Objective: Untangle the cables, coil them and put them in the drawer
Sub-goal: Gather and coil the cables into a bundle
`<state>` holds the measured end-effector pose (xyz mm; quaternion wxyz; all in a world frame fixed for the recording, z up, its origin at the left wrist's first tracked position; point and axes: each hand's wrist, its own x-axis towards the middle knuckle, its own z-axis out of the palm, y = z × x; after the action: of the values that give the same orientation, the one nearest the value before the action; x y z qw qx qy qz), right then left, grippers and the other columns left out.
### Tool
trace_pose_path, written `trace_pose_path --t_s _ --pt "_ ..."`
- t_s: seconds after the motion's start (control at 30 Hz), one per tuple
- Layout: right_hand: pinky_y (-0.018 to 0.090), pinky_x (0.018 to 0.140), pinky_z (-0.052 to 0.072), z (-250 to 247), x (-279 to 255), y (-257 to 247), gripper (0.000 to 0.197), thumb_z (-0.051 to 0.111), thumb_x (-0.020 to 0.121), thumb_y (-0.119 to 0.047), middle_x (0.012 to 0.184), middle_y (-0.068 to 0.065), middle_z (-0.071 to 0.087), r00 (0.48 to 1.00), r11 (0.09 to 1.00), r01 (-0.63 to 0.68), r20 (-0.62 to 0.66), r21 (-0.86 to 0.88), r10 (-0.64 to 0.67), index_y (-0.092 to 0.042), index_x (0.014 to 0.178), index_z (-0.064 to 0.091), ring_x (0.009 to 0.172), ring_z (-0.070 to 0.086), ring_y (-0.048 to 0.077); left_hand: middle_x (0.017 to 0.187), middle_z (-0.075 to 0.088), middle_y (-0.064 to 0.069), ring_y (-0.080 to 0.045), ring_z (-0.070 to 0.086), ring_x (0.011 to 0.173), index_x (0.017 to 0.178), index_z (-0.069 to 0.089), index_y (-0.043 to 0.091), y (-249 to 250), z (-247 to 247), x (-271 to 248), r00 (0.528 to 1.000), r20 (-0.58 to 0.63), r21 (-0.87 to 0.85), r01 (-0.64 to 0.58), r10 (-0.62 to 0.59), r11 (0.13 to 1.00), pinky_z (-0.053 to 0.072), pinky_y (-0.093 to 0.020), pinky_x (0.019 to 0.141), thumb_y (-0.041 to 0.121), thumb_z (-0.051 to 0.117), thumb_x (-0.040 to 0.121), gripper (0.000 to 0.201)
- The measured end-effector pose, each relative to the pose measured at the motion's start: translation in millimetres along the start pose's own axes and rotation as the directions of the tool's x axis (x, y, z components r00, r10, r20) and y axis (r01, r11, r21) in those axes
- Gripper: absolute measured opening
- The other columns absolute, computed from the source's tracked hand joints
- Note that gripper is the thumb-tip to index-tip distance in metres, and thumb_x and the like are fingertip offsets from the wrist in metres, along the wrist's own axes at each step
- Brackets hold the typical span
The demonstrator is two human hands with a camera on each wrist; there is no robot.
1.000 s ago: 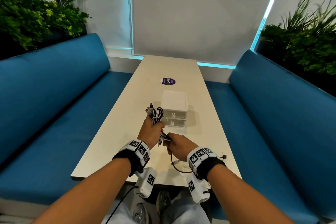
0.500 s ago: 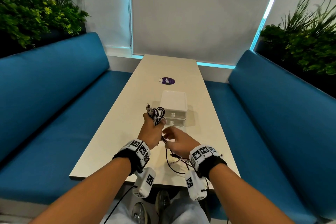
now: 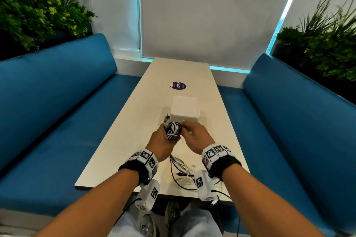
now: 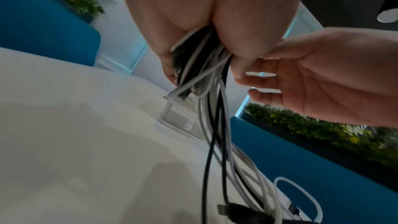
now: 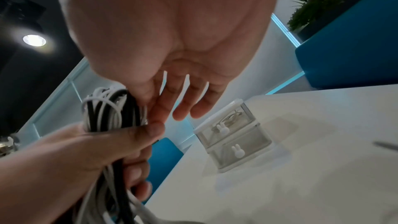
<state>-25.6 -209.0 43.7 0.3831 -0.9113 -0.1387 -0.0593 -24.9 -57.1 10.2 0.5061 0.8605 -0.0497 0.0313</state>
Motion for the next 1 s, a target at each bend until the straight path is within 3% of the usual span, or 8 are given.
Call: trace_pose_path --t_s 0.2,0.33,0.4,0.5,0.57,0.63,0.8,1.0 --pt "0.037 0.106 0.042 16.3 -14.3 12.9 0.055 0.056 0.082 -0.030 0.123 -0.010 0.061 0.961 0.954 -0.207 0.230 0.218 0.156 -0.030 0.136 0.046 0.115 0.057 0.011 0.094 0.071 -0.007 -0.027 0.065 0.082 0.106 0.063 0.018 8.6 -9.1 7.4 0.998 -0.061 0.005 -0.017 0.017 1.000 0.046 -0.027 0.069 0.022 0.062 0.090 0.017" --pt "0.032 0.094 0.049 27.1 -18.4 9.1 0.067 0.066 0.076 -0.052 0.116 -0.012 0.067 0.935 0.944 -0.259 0.300 0.207 0.190 -0.032 0.134 0.039 0.105 0.064 0.006 0.074 0.073 -0.002 -0.026 0.070 0.070 0.085 0.065 0.017 12.8 -10.2 11.5 0.991 -0.125 -0.188 0.027 -0.051 0.982 0.060 -0.045 0.070 0.021 0.061 0.090 0.007" --pt "0.033 0.086 0.053 27.9 -20.0 9.3 0.056 0.063 0.085 -0.048 0.106 -0.004 0.073 0.915 0.930 -0.285 0.354 0.233 0.192 -0.023 0.132 0.043 0.096 0.068 0.012 0.067 0.071 -0.005 -0.024 0.069 0.061 0.085 0.064 0.013 15.6 -14.1 12.4 0.983 -0.163 -0.261 0.036 -0.081 0.965 0.060 -0.043 0.065 0.024 0.060 0.093 0.014" --pt "0.035 0.071 0.056 20.9 -23.2 11.1 0.025 0.061 0.091 -0.028 0.095 -0.002 0.076 0.909 0.934 -0.273 0.381 0.232 0.171 -0.018 0.113 0.055 0.084 0.071 0.016 0.064 0.066 -0.013 -0.015 0.057 0.040 0.099 0.059 0.007 18.6 -27.5 15.1 0.967 -0.216 -0.308 0.061 -0.132 0.950 0.046 -0.026 0.041 0.026 0.058 0.096 0.020" --pt "0.041 0.078 0.057 15.7 -23.8 16.0 0.014 0.063 0.087 -0.024 0.093 -0.004 0.075 0.914 0.966 -0.219 0.375 0.136 0.154 -0.019 0.101 0.061 0.085 0.071 0.018 0.063 0.063 -0.014 -0.013 0.053 0.036 0.102 0.056 0.009 17.9 -34.3 15.6 0.965 -0.227 -0.293 0.057 -0.128 0.955 0.040 -0.022 0.037 0.026 0.058 0.097 0.017" --pt "0.042 0.084 0.057 12.8 -23.9 21.1 0.013 0.065 0.083 -0.026 0.097 -0.008 0.071 0.919 0.981 -0.191 0.358 0.043 0.163 -0.022 0.095 0.063 0.086 0.069 0.015 0.063 0.063 -0.010 -0.015 0.056 0.039 0.101 0.055 0.013 16.5 -35.3 14.9 0.971 -0.220 -0.254 0.040 -0.098 0.966 0.040 -0.021 0.037 0.026 0.057 0.097 0.013" --pt "0.030 0.068 0.057 5.2 -31.7 27.1 0.016 0.070 0.086 -0.026 0.088 0.008 0.073 0.916 0.940 -0.291 0.335 0.179 0.220 -0.012 0.090 0.064 0.070 0.071 0.017 0.072 0.061 -0.005 -0.023 0.060 0.049 0.106 0.055 0.019 14.4 -32.4 17.1 0.973 -0.223 -0.236 0.004 -0.058 0.972 0.046 -0.024 0.045 0.024 0.058 0.097 0.011" --pt "0.039 0.080 0.059 -8.0 -32.8 28.9 0.011 0.061 0.092 -0.015 0.093 0.008 0.073 0.893 0.942 -0.313 0.375 0.120 0.249 -0.013 0.097 0.071 0.078 0.067 0.018 0.072 0.061 -0.006 -0.026 0.058 0.052 0.107 0.055 0.018 17.8 -27.9 16.2 0.983 -0.180 -0.211 0.003 -0.042 0.977 0.054 -0.033 0.053 0.023 0.057 0.096 0.011"
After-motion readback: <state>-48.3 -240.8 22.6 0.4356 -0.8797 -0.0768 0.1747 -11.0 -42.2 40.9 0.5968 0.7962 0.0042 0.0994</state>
